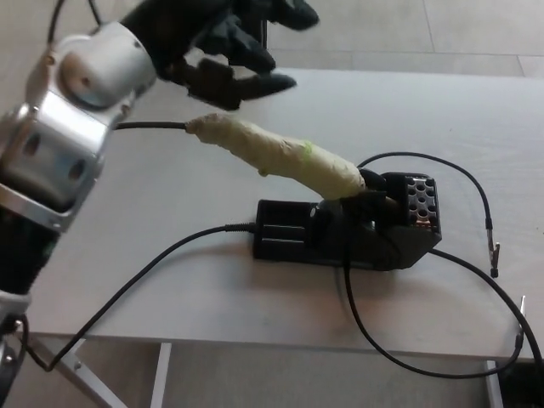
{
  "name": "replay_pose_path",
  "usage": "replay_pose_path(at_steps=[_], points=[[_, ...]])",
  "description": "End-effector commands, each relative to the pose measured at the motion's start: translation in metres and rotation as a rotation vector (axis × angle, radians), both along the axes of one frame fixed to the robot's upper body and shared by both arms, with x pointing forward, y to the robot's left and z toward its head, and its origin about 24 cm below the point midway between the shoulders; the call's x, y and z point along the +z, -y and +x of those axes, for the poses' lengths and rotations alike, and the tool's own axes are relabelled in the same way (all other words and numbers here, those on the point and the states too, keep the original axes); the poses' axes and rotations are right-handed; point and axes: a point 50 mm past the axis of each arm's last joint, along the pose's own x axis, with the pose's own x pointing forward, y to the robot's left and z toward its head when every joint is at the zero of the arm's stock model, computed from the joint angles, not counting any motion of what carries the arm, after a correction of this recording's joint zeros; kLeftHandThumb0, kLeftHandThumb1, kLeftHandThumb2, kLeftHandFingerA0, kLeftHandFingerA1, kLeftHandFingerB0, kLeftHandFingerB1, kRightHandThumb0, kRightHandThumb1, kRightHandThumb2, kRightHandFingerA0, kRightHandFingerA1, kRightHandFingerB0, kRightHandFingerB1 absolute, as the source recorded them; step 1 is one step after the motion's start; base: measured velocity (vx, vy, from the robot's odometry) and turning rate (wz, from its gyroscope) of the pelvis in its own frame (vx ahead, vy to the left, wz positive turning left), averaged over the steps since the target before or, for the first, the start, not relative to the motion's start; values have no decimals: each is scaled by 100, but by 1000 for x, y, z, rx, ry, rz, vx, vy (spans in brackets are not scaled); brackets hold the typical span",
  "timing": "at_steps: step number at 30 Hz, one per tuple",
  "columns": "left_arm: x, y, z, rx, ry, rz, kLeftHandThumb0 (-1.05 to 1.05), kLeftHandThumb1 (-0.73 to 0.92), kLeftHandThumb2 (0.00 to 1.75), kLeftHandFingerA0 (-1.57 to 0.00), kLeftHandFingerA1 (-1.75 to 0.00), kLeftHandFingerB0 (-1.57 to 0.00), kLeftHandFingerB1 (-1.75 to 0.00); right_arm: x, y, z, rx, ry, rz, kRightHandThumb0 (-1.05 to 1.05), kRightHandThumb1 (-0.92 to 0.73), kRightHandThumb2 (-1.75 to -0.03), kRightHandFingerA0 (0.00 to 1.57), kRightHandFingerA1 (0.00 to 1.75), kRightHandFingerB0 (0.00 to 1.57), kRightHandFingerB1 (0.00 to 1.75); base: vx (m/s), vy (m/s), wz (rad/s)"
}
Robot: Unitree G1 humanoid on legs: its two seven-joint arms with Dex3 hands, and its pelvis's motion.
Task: Use the left hand of the robot to grab the soldering gun kept on the middle of the table and pull it out of its base and keep it on the left side of the base
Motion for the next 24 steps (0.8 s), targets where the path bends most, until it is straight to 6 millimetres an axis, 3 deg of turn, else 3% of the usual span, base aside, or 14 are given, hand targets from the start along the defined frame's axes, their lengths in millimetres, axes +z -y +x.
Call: replay_pose_path(at_steps=[1, 3, 5, 10, 13, 14, 15, 16, 17, 19, 20, 21, 22, 24], points=[[-23, 17, -11, -72, -7, 153, -59, 67, 59, -51, -65, -47, -47, 0, -3, 1, 131, -58, 45, -105, -33, -90, 94, 104, 40, 135, 0, 0, 0], [-29, 19, -12, -84, -17, 134, -58, 66, 59, -51, -66, -47, -50, 2, -1, 1, 152, -77, 15, -105, -37, -90, 94, 101, 33, 137, 0, 0, 0], [-48, 26, -19, -145, -16, 194, -63, 69, 61, -46, -71, -45, -51, 3, 0, -1, 128, -55, 31, -105, -36, -93, 94, 105, 41, 138, 0, 0, 0], [-59, 33, -26, -211, 5, 276, -66, 70, 61, -45, -75, -44, -54, 4, 1, 1, 140, -74, 20, -105, -36, -100, 101, 101, 58, 127, 0, 0, 0], [-58, 34, -24, -211, 12, 288, -65, 71, 62, -43, -74, -43, -53, 4, 1, 1, 138, -72, 17, -105, -35, -101, 101, 100, 56, 126, 0, 0, 0], [-57, 34, -23, -212, 29, 295, -65, 72, 61, -44, -75, -43, -55, 4, 1, 1, 136, -69, 17, -104, -26, -117, 105, 102, 62, 119, 0, 0, 0], [-56, 34, -23, -213, 52, 310, -65, 72, 62, -46, -74, -45, -53, 5, 1, 2, 139, -73, 9, -105, -35, -101, 104, 99, 56, 128, 0, 0, 0], [-55, 33, -23, -213, 64, 324, -65, 73, 62, -47, -73, -44, -53, 5, 2, 2, 139, -77, 6, -105, -36, -100, 106, 99, 54, 128, 0, 0, 0], [-54, 31, -23, -216, 77, 377, -66, 75, 63, -42, -71, -41, -52, 5, 1, 2, 132, -61, 25, -105, -27, -116, 104, 103, 61, 120, 0, 0, 0], [-54, 28, -22, -218, 80, 440, -68, 76, 63, -39, -69, -39, -51, 5, 2, 2, 125, -67, 23, -104, -27, -115, 106, 101, 62, 119, 0, 0, 0], [-54, 27, -23, -230, 103, 491, -69, 77, 63, -39, -68, -39, -51, 7, 2, 4, 140, -73, 5, -105, -35, -102, 107, 98, 55, 129, 0, 0, 0], [-55, 26, -23, -243, 124, 554, -70, 78, 63, -37, -67, -38, -50, 8, 2, 5, 155, -78, -6, -105, -29, -118, 107, 100, 60, 121, 0, 0, 0], [-55, 25, -23, -244, 115, 590, -70, 78, 64, -33, -65, -36, -49, 9, 3, 5, 159, -81, -11, -105, -39, -99, 107, 97, 55, 129, 0, 0, 0], [-57, 23, -24, -253, 123, 707, -69, 78, 64, -29, -57, -36, -44, 6, 2, 4, 144, -92, -11, -105, -39, -97, 108, 95, 51, 127, 0, 0, 0]])
